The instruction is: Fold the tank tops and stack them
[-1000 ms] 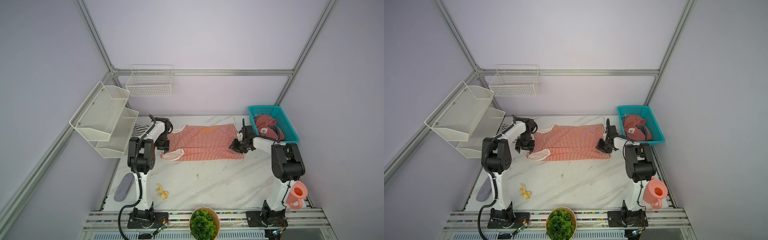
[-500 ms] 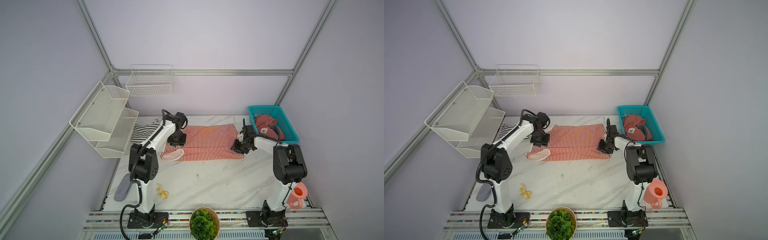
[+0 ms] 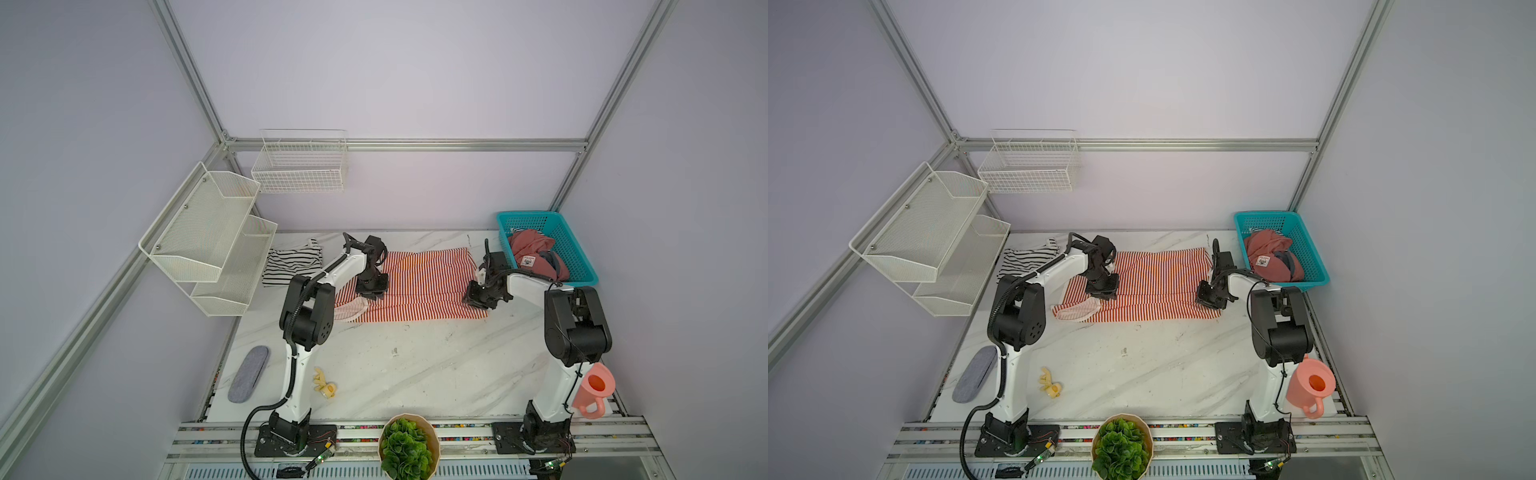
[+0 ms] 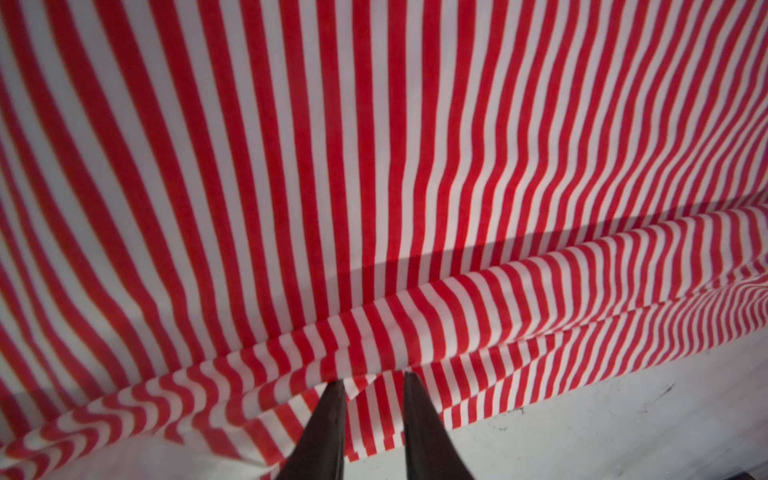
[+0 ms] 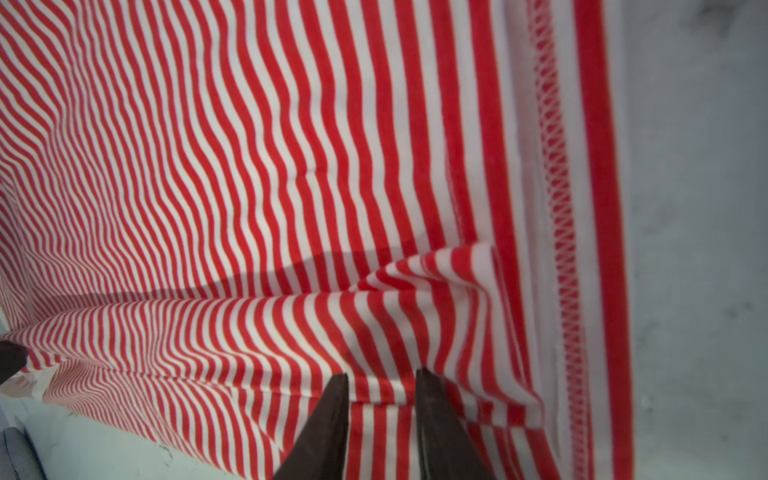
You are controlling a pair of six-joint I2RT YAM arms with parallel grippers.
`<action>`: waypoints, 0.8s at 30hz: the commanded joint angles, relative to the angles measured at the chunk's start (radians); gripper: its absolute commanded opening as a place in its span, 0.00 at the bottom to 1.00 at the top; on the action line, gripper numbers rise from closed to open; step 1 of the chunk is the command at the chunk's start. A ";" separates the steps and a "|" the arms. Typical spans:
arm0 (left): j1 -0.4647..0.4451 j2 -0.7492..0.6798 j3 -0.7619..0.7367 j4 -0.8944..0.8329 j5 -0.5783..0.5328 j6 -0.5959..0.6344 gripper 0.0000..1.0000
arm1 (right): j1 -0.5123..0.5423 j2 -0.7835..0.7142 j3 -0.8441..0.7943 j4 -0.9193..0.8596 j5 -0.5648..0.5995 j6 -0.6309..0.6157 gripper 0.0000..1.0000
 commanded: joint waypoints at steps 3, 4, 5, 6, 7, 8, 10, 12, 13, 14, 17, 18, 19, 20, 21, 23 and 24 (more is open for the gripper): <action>0.002 -0.007 -0.089 0.054 0.007 -0.020 0.25 | 0.005 -0.010 -0.069 -0.016 0.070 0.009 0.31; 0.002 -0.012 -0.108 0.056 0.007 -0.020 0.25 | 0.005 -0.020 -0.080 -0.019 0.081 0.010 0.31; 0.002 -0.019 -0.132 0.060 0.004 -0.022 0.25 | 0.004 -0.024 -0.089 -0.024 0.093 0.011 0.31; 0.002 -0.026 -0.152 0.065 0.000 -0.024 0.25 | 0.004 -0.030 -0.098 -0.030 0.105 0.012 0.31; 0.002 -0.037 -0.181 0.070 -0.002 -0.026 0.25 | 0.005 -0.035 -0.110 -0.038 0.113 0.014 0.31; 0.002 -0.049 -0.205 0.075 -0.006 -0.027 0.25 | 0.004 -0.041 -0.123 -0.040 0.115 0.017 0.31; 0.000 -0.072 -0.249 0.082 -0.008 -0.031 0.25 | 0.004 -0.057 -0.157 -0.039 0.116 0.027 0.30; -0.002 -0.099 -0.293 0.095 -0.003 -0.038 0.25 | 0.004 -0.079 -0.193 -0.034 0.111 0.040 0.30; -0.003 -0.113 -0.315 0.102 0.005 -0.042 0.25 | 0.005 -0.094 -0.214 -0.030 0.106 0.051 0.30; -0.005 -0.125 -0.333 0.109 0.008 -0.050 0.25 | 0.008 -0.112 -0.236 -0.020 0.101 0.061 0.30; -0.011 -0.156 -0.342 0.116 0.002 -0.064 0.27 | 0.009 -0.149 -0.261 -0.014 0.101 0.077 0.30; -0.012 -0.162 -0.331 0.115 -0.003 -0.064 0.28 | 0.010 -0.156 -0.258 -0.018 0.100 0.081 0.30; -0.013 -0.168 -0.309 0.110 -0.008 -0.063 0.29 | 0.009 -0.168 -0.245 -0.025 0.098 0.084 0.31; -0.014 -0.172 -0.276 0.101 -0.010 -0.060 0.30 | 0.011 -0.181 -0.229 -0.031 0.095 0.084 0.32; -0.012 -0.172 -0.240 0.090 -0.010 -0.055 0.31 | 0.011 -0.192 -0.211 -0.036 0.090 0.085 0.33; -0.012 -0.170 -0.140 0.061 -0.010 -0.047 0.34 | 0.011 -0.217 -0.156 -0.048 0.087 0.087 0.36; -0.012 -0.168 -0.092 0.050 -0.010 -0.042 0.35 | 0.010 -0.225 -0.130 -0.053 0.087 0.085 0.37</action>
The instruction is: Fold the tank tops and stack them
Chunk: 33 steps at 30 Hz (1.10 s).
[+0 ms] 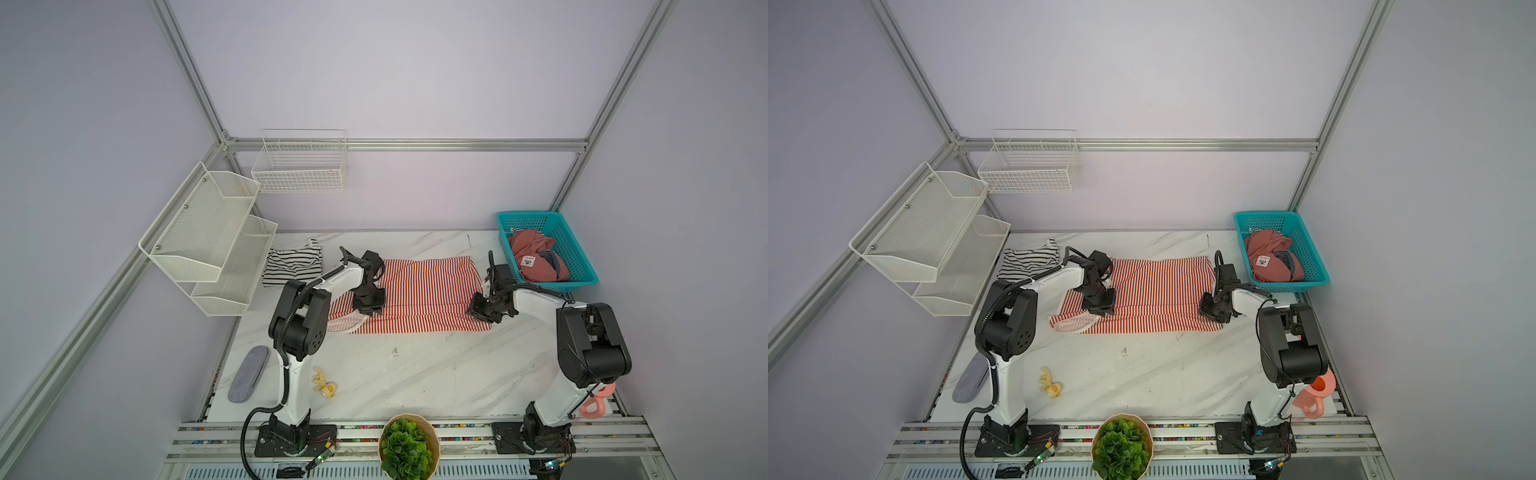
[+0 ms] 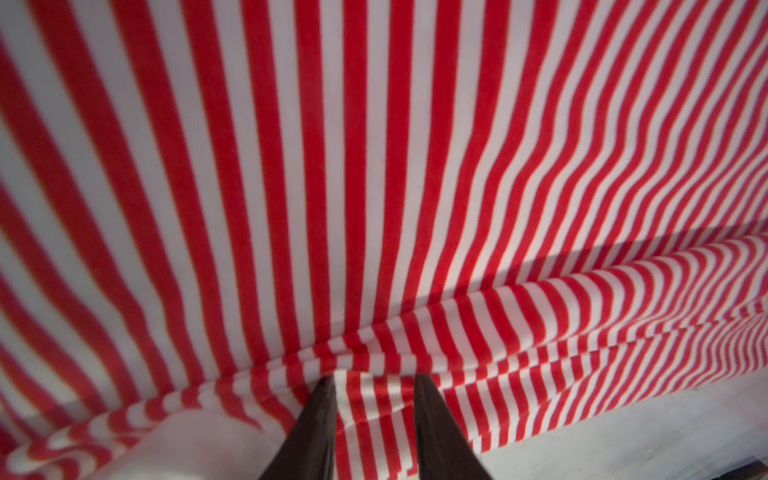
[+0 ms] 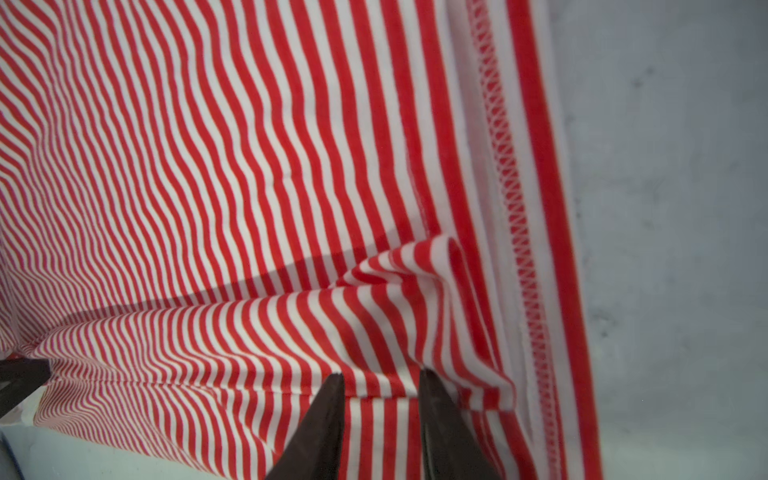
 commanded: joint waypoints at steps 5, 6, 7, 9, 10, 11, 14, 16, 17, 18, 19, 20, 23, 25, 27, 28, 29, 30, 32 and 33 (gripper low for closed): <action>0.013 0.020 0.448 -0.088 -0.053 0.066 0.42 | -0.002 -0.011 0.244 -0.087 0.056 -0.011 0.47; 0.017 0.037 0.490 -0.091 -0.064 0.076 0.42 | -0.004 0.013 0.277 -0.093 0.063 -0.015 0.48; 0.024 0.060 0.536 -0.091 -0.074 0.088 0.43 | -0.006 0.044 0.314 -0.097 0.063 -0.020 0.48; 0.041 0.111 0.616 -0.093 -0.094 0.106 0.44 | -0.011 0.108 0.378 -0.096 0.056 -0.032 0.48; 0.053 0.142 0.658 -0.097 -0.092 0.114 0.44 | -0.015 0.142 0.409 -0.094 0.055 -0.038 0.48; 0.066 0.170 0.696 -0.097 -0.089 0.120 0.44 | -0.020 0.177 0.440 -0.093 0.057 -0.040 0.48; 0.091 0.262 0.814 -0.093 -0.076 0.151 0.44 | -0.040 0.256 0.508 -0.063 0.070 -0.064 0.49; 0.102 0.313 0.882 -0.092 -0.082 0.170 0.45 | -0.057 0.308 0.546 -0.041 0.073 -0.061 0.49; 0.108 0.331 0.900 -0.086 -0.081 0.177 0.46 | -0.064 0.335 0.568 -0.039 0.070 -0.061 0.49; 0.112 0.346 0.914 -0.074 -0.085 0.182 0.46 | -0.071 0.363 0.594 -0.039 0.065 -0.060 0.49; 0.116 0.357 0.916 -0.059 -0.087 0.185 0.47 | -0.079 0.391 0.618 -0.037 0.064 -0.058 0.49; 0.122 0.362 0.912 -0.046 -0.088 0.186 0.47 | -0.083 0.411 0.633 -0.032 0.063 -0.058 0.49; 0.141 0.371 0.885 -0.001 -0.096 0.182 0.47 | -0.094 0.470 0.691 -0.021 0.058 -0.053 0.49; 0.155 0.372 0.865 0.028 -0.085 0.168 0.47 | -0.102 0.502 0.723 -0.016 0.047 -0.050 0.49; 0.167 0.377 0.852 0.050 -0.066 0.153 0.47 | -0.106 0.528 0.750 -0.013 0.034 -0.049 0.49; 0.172 0.380 0.851 0.058 -0.053 0.146 0.47 | -0.109 0.538 0.759 -0.009 0.025 -0.047 0.48; 0.176 0.384 0.852 0.065 -0.042 0.140 0.47 | -0.111 0.545 0.766 -0.002 0.013 -0.048 0.48; 0.177 0.388 0.852 0.071 -0.030 0.139 0.47 | -0.112 0.555 0.772 0.005 -0.002 -0.046 0.47; 0.178 0.396 0.854 0.081 -0.011 0.134 0.48 | -0.117 0.574 0.792 0.010 -0.035 -0.048 0.46; 0.177 0.403 0.857 0.083 -0.002 0.135 0.48 | -0.118 0.586 0.803 0.009 -0.050 -0.047 0.46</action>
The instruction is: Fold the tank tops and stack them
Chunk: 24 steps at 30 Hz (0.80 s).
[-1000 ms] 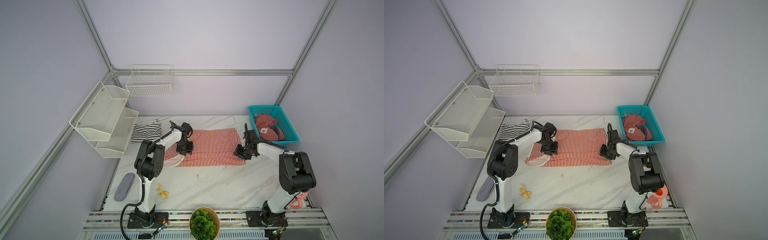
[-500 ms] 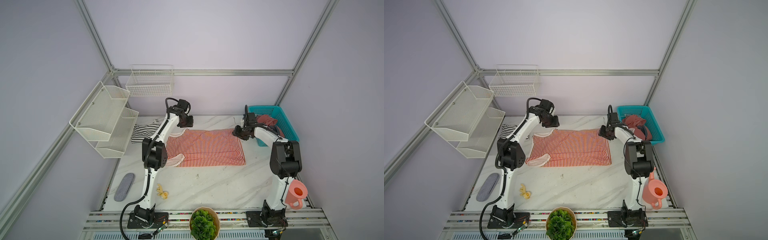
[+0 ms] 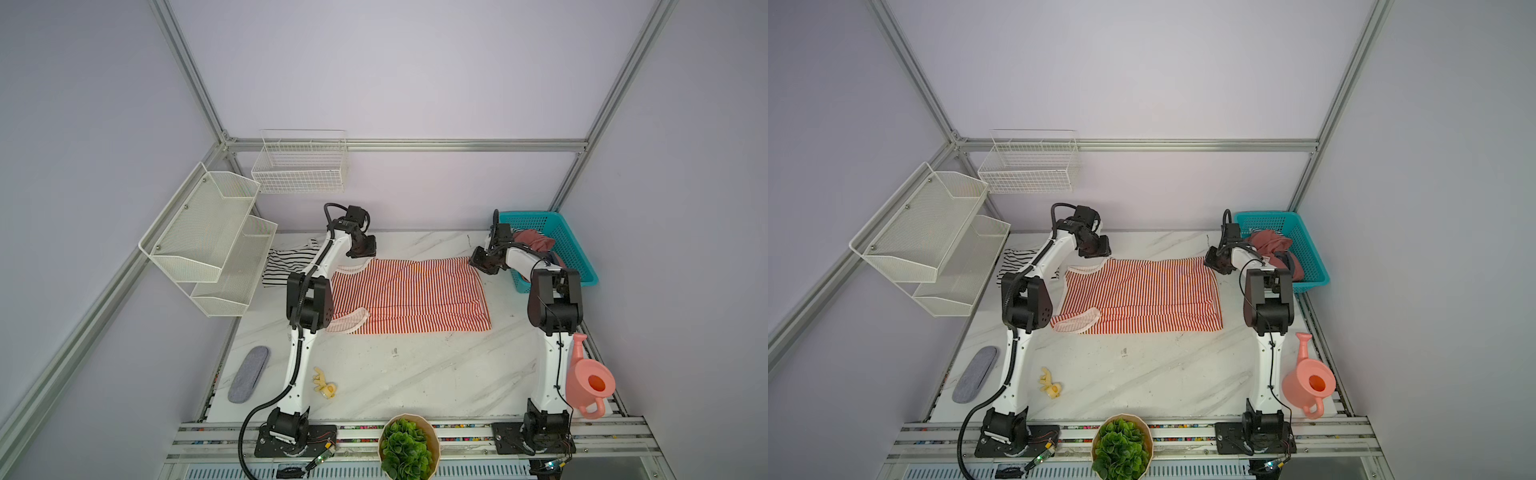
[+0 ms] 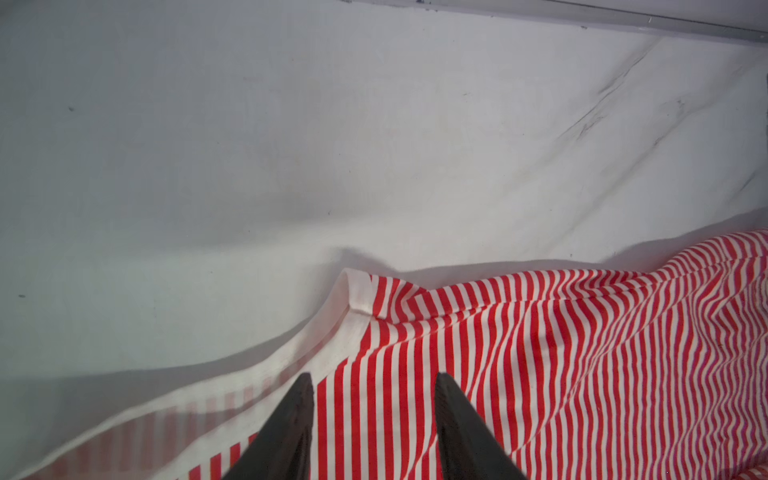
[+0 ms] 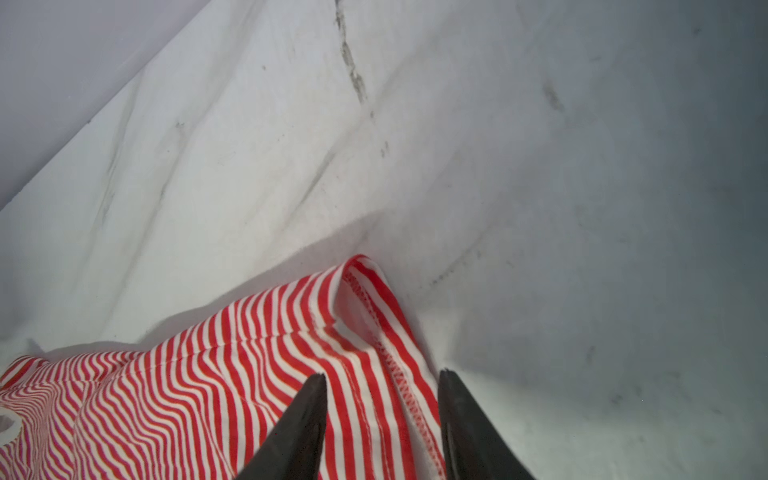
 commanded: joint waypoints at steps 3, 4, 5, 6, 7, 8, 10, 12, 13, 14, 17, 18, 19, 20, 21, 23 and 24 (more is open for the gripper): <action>0.004 0.000 0.039 0.049 0.067 -0.013 0.47 | -0.009 0.052 0.060 0.018 -0.085 -0.004 0.44; 0.004 0.007 0.037 0.049 0.066 -0.012 0.47 | -0.009 0.062 0.071 0.018 -0.094 -0.003 0.44; 0.005 0.011 0.035 0.049 0.062 -0.010 0.47 | -0.009 0.068 0.080 0.016 -0.098 -0.003 0.44; 0.005 0.016 0.036 0.048 0.061 -0.010 0.47 | -0.009 0.074 0.088 0.016 -0.104 -0.003 0.44; 0.005 0.022 0.037 0.048 0.060 -0.010 0.48 | -0.010 0.081 0.097 0.016 -0.110 -0.003 0.43; 0.005 0.026 0.039 0.049 0.059 -0.010 0.47 | -0.011 0.087 0.101 0.016 -0.114 -0.003 0.43; 0.005 0.037 0.044 0.052 0.062 -0.012 0.47 | -0.011 0.094 0.109 0.016 -0.120 -0.003 0.43; 0.005 0.050 0.056 0.051 0.071 -0.012 0.47 | -0.011 0.097 0.113 0.016 -0.120 -0.004 0.43; 0.005 0.055 0.059 0.051 0.073 -0.011 0.47 | -0.011 0.100 0.117 0.016 -0.120 -0.004 0.43; 0.005 0.059 0.059 0.052 0.075 -0.010 0.48 | -0.012 0.103 0.120 0.016 -0.121 -0.005 0.43; 0.005 0.066 0.057 0.049 0.080 -0.008 0.48 | -0.014 0.107 0.126 0.016 -0.128 -0.005 0.43; 0.005 0.068 0.057 0.048 0.081 -0.007 0.48 | -0.014 0.107 0.128 0.018 -0.131 -0.004 0.43; 0.006 0.070 0.057 0.048 0.082 -0.007 0.48 | -0.014 0.108 0.130 0.019 -0.135 -0.004 0.42; 0.006 0.072 0.057 0.048 0.082 -0.008 0.48 | -0.013 0.109 0.130 0.021 -0.137 -0.003 0.41; 0.006 0.073 0.055 0.048 0.082 -0.008 0.48 | -0.014 0.110 0.134 0.019 -0.140 -0.001 0.39; 0.006 0.076 0.056 0.047 0.086 -0.010 0.48 | -0.014 0.114 0.135 0.019 -0.144 0.001 0.36; 0.006 0.077 0.059 0.048 0.086 -0.010 0.48 | -0.014 0.114 0.136 0.019 -0.145 0.001 0.35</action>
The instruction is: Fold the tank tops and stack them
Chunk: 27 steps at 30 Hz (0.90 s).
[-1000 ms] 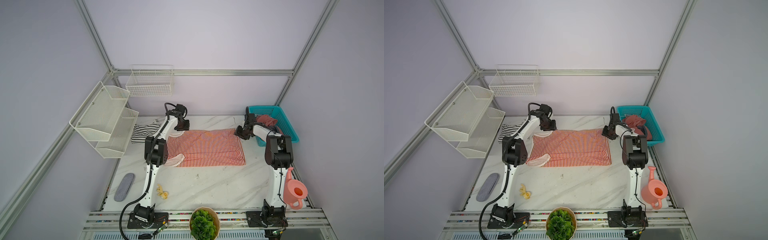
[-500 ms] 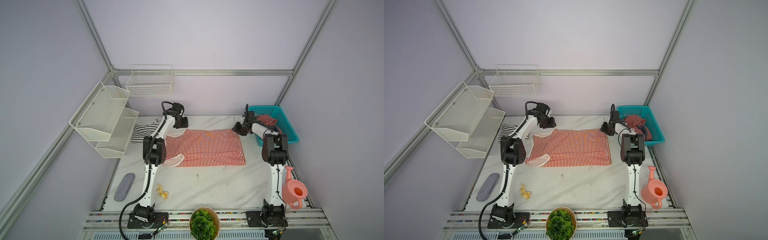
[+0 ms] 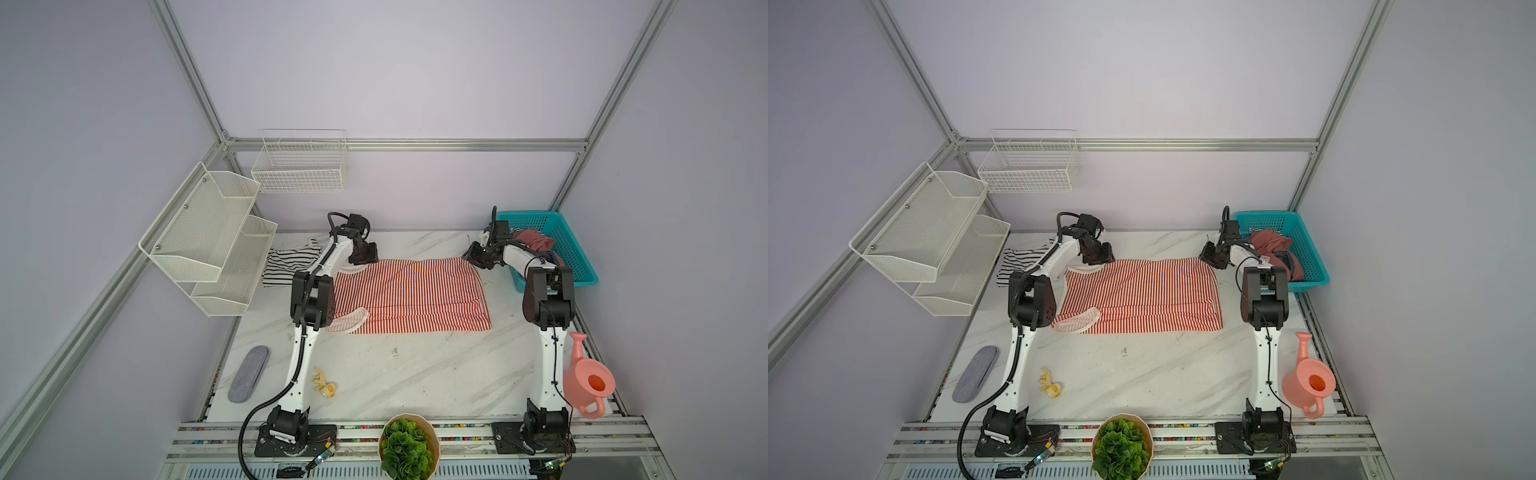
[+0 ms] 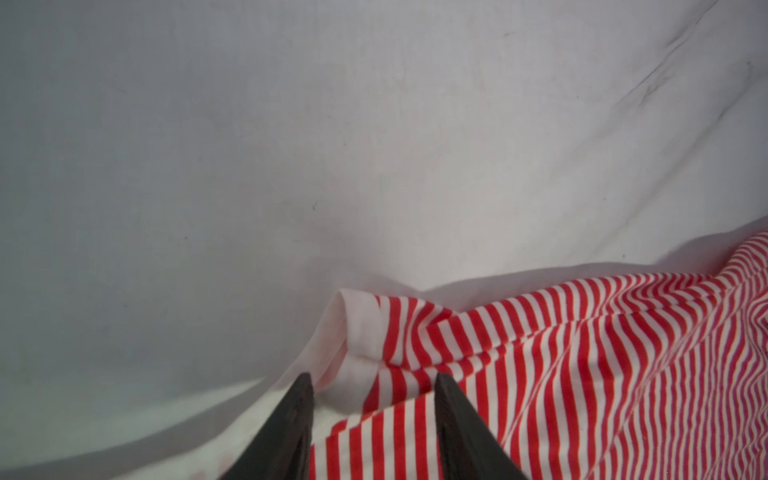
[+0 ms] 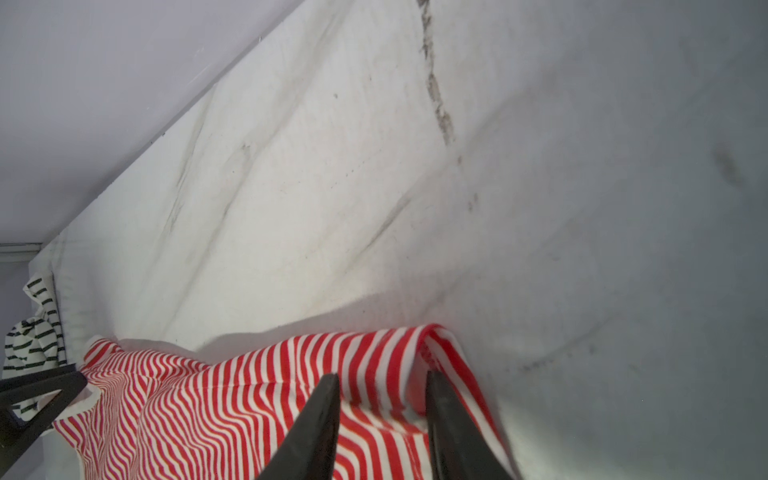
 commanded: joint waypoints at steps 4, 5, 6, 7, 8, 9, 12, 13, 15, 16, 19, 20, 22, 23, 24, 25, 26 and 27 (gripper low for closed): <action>0.002 -0.016 0.059 0.017 0.020 -0.008 0.47 | -0.007 0.018 0.017 0.000 -0.016 0.001 0.30; 0.002 -0.018 0.059 0.018 0.017 -0.008 0.48 | -0.008 0.020 0.017 0.000 -0.016 0.002 0.28; 0.003 -0.017 0.060 0.018 0.015 -0.007 0.47 | -0.008 0.020 0.017 0.001 -0.018 0.001 0.26; 0.003 -0.018 0.062 0.020 0.012 -0.006 0.47 | -0.006 0.022 0.016 0.001 -0.016 0.002 0.24; 0.004 -0.015 0.066 0.020 0.008 -0.006 0.46 | -0.008 0.024 0.017 0.001 -0.019 0.001 0.22; 0.005 -0.012 0.070 0.022 0.008 -0.005 0.46 | -0.007 0.025 0.017 0.002 -0.019 0.001 0.21; 0.007 -0.002 0.088 0.022 0.008 -0.007 0.44 | -0.007 0.026 0.013 0.002 -0.021 0.001 0.18; 0.005 -0.001 0.094 0.022 0.006 -0.006 0.45 | -0.007 0.027 0.012 0.002 -0.019 0.002 0.18; 0.008 0.002 0.102 0.024 -0.001 -0.013 0.45 | -0.007 0.028 0.009 0.006 -0.020 0.003 0.18; 0.008 0.001 0.105 0.027 -0.001 -0.015 0.45 | -0.007 0.029 0.008 0.007 -0.022 0.005 0.18; 0.008 -0.002 0.107 0.043 0.004 -0.020 0.45 | -0.007 0.031 0.011 0.007 -0.025 0.004 0.12; 0.008 -0.002 0.107 0.045 0.003 -0.021 0.45 | -0.007 0.031 0.011 0.006 -0.025 0.005 0.09; 0.008 0.000 0.106 0.046 0.005 -0.023 0.44 | -0.007 0.030 0.009 0.005 -0.024 0.006 0.04; 0.008 0.001 0.104 0.044 0.005 -0.024 0.44 | -0.007 0.029 0.007 0.005 -0.023 0.005 0.01; 0.008 0.001 0.101 0.046 0.008 -0.024 0.43 | -0.006 0.026 0.005 0.006 -0.023 0.004 0.00; 0.009 0.003 0.099 0.045 0.009 -0.026 0.42 | -0.007 0.027 0.002 0.006 -0.023 0.004 0.00; 0.008 0.003 0.096 0.046 0.014 -0.026 0.40 | -0.007 0.026 0.001 0.006 -0.023 0.004 0.00; 0.008 0.005 0.092 0.046 0.018 -0.029 0.38 | -0.007 0.027 0.001 0.006 -0.023 0.004 0.00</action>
